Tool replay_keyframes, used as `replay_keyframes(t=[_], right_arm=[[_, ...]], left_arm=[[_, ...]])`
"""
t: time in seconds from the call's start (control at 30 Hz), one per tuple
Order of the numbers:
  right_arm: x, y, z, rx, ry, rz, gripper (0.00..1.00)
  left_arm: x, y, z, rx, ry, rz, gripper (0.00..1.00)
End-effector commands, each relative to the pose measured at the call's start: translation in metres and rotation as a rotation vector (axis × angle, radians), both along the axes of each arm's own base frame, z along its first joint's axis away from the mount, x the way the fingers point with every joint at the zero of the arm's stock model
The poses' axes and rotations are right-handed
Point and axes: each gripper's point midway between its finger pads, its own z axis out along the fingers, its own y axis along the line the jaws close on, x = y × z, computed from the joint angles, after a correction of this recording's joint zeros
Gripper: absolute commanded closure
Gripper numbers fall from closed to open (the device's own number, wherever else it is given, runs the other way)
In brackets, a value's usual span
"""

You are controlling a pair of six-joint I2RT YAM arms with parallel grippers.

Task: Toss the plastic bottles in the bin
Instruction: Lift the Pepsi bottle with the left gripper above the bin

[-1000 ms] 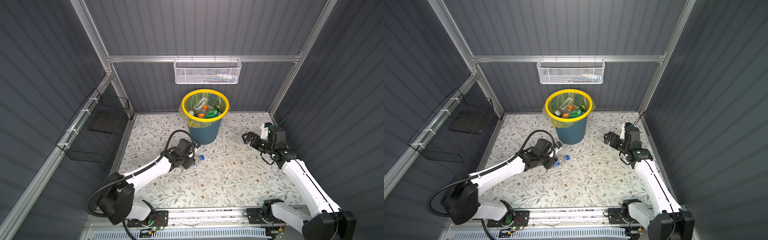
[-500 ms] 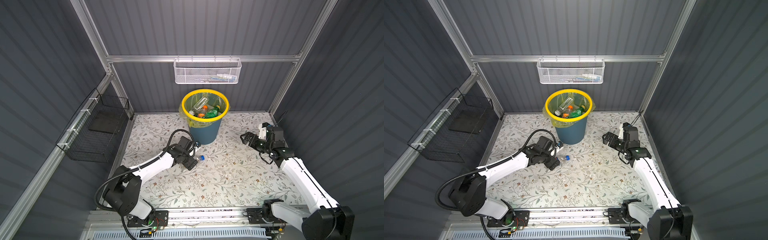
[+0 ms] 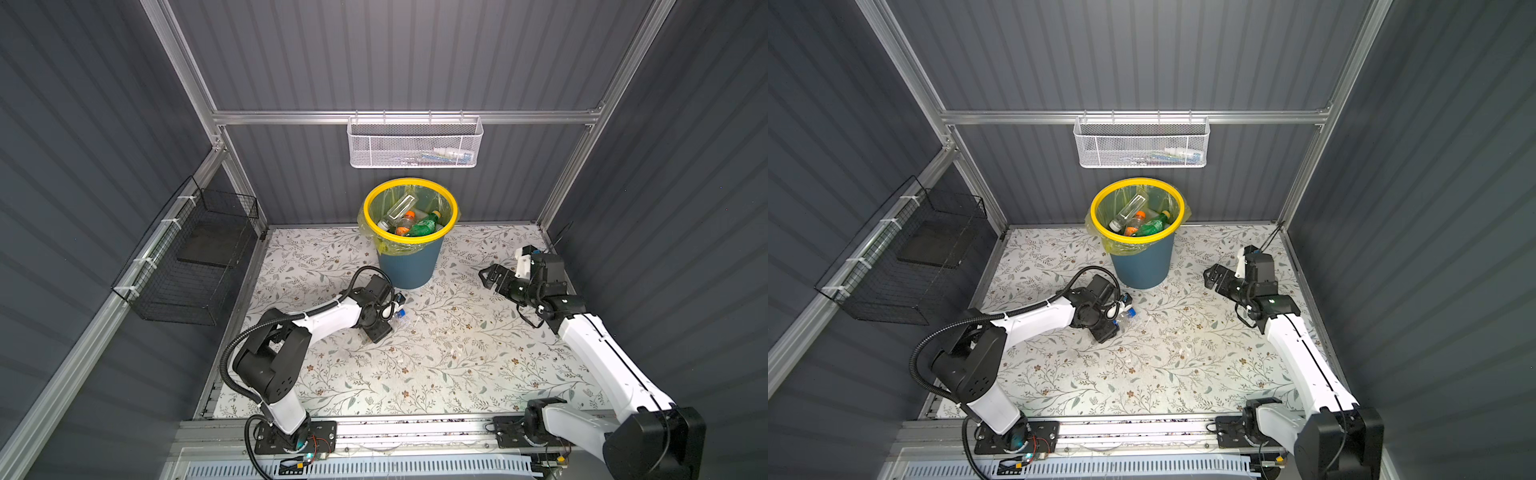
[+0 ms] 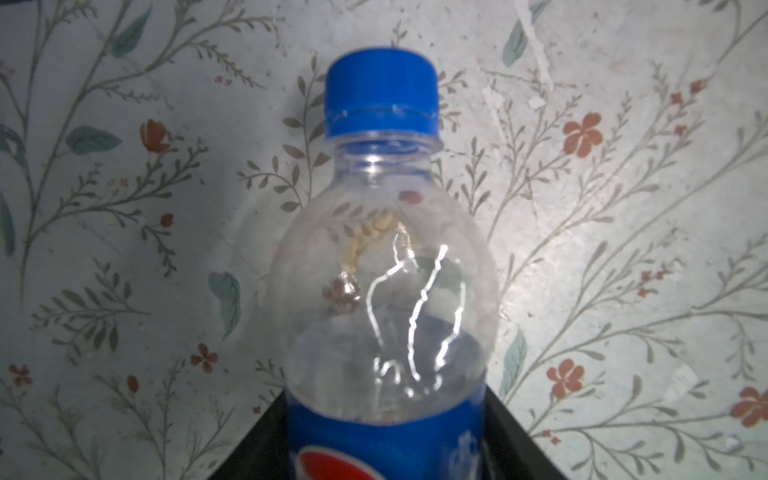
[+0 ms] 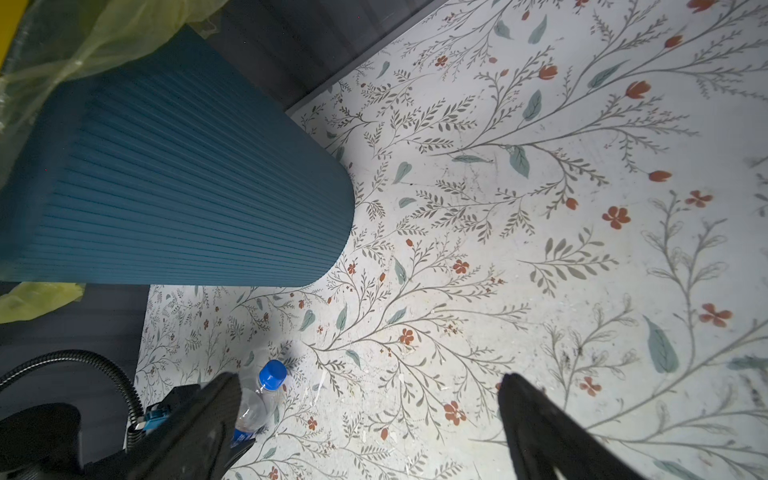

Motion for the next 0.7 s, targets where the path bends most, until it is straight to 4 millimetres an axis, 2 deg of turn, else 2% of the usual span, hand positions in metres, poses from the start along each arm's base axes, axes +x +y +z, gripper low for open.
replay_keyframes(t=[0.0, 0.13, 0.27, 0.37, 0.67], right_arm=[[0.002, 0.005, -0.004, 0.018, 0.006, 0.011, 0.02], [0.001, 0.005, -0.004, 0.017, 0.006, 0.011, 0.02], [-0.002, 0.003, -0.003, 0.006, 0.008, 0.011, 0.02], [-0.004, 0.003, -0.006, -0.002, 0.021, 0.015, 0.02], [-0.012, 0.002, -0.012, -0.038, 0.068, 0.028, 0.02]], left_arm=[[0.000, -0.003, 0.013, -0.016, -0.016, -0.012, 0.47], [0.000, -0.003, 0.024, -0.047, -0.042, 0.012, 0.51], [0.003, -0.002, 0.054, -0.122, -0.127, 0.055, 0.53], [0.006, 0.005, 0.087, -0.191, -0.228, 0.110, 0.52], [0.004, 0.046, 0.214, -0.543, -0.606, 0.313, 0.51]])
